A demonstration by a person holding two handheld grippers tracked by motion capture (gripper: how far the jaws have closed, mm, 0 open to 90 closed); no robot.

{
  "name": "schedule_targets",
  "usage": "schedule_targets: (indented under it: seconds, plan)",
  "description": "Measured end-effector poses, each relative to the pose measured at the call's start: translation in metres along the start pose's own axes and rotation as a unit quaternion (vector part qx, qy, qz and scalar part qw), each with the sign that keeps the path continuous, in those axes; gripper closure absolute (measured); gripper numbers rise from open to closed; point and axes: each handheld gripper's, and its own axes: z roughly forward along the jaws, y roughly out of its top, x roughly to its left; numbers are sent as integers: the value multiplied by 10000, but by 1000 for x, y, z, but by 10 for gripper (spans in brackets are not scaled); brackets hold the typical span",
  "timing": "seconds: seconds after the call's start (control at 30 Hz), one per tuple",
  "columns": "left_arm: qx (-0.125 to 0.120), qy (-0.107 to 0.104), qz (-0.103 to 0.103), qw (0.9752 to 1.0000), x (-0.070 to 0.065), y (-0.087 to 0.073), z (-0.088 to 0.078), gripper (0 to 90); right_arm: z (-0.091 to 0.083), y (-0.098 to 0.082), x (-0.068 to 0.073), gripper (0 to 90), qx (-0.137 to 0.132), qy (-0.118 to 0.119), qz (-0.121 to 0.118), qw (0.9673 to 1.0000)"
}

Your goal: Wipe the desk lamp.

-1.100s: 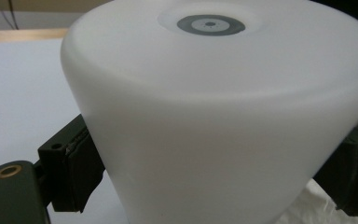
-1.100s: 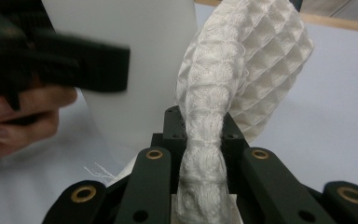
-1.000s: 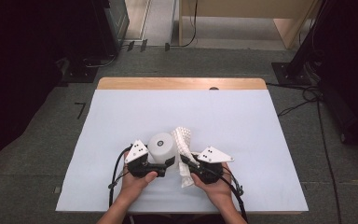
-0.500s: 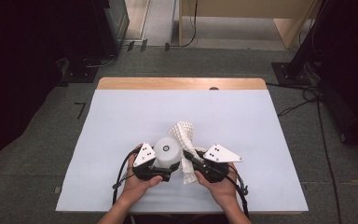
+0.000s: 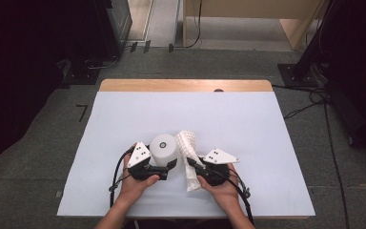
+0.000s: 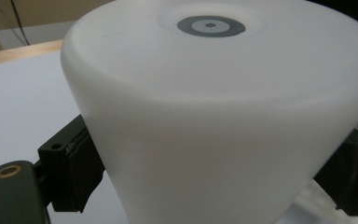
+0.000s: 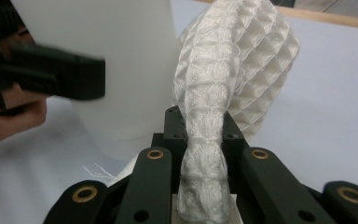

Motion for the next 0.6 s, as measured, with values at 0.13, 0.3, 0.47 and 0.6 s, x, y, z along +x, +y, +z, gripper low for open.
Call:
schedule_targets:
  seconds: [0.13,0.3,0.47,0.6]
  plan:
    - [136,210,137,9996,0,-6,6,83,-8,2,-9,792,-160,-149,153,9996]
    - [318,277,268,9988,-1,-11,12,82,-14,3,-17,791,-250,-252,288,9990]
    - [320,336,230,9987,-2,-12,11,79,-13,2,-17,789,-234,-246,311,9989]
    - [107,540,-123,9984,-4,-10,4,19,-10,1,-15,783,-182,-205,290,9992]
